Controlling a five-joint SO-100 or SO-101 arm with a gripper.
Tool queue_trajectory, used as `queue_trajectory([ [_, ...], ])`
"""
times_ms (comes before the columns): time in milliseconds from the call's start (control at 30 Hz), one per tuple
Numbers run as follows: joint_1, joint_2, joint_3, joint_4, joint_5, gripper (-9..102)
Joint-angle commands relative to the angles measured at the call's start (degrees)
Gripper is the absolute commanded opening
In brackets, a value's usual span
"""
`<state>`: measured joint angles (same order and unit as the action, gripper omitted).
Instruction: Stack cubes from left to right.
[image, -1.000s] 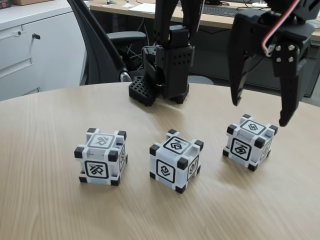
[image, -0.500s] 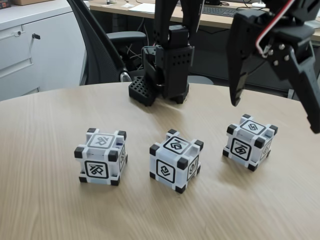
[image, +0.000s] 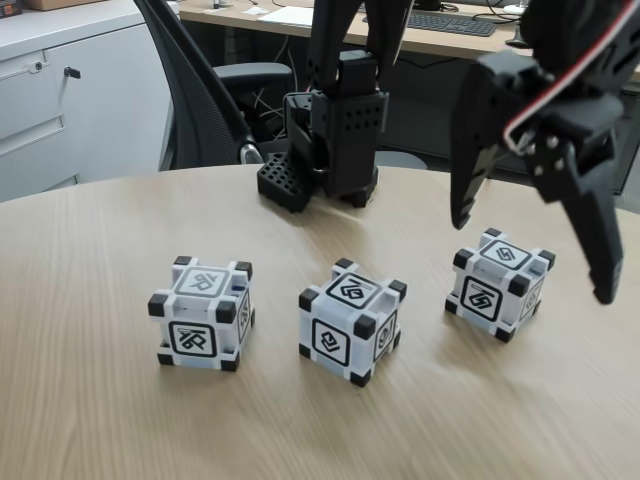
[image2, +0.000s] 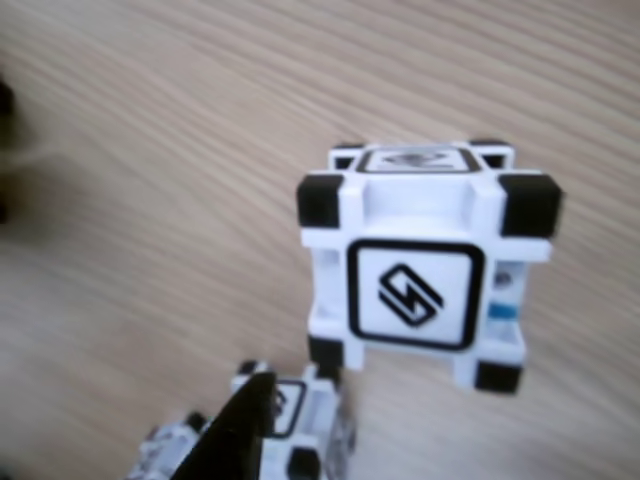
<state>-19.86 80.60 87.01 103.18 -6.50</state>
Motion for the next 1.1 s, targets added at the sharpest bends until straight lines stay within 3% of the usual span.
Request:
queue_trajectory([
  [0,-0.26,-0.88,-0.35,-0.35,0.35,48],
  [433,-9.32,-1.14,-0.35,-0.35,4.31,48],
  [1067,-8.79,-5.54,-0.26,-0.35,8.35,50],
])
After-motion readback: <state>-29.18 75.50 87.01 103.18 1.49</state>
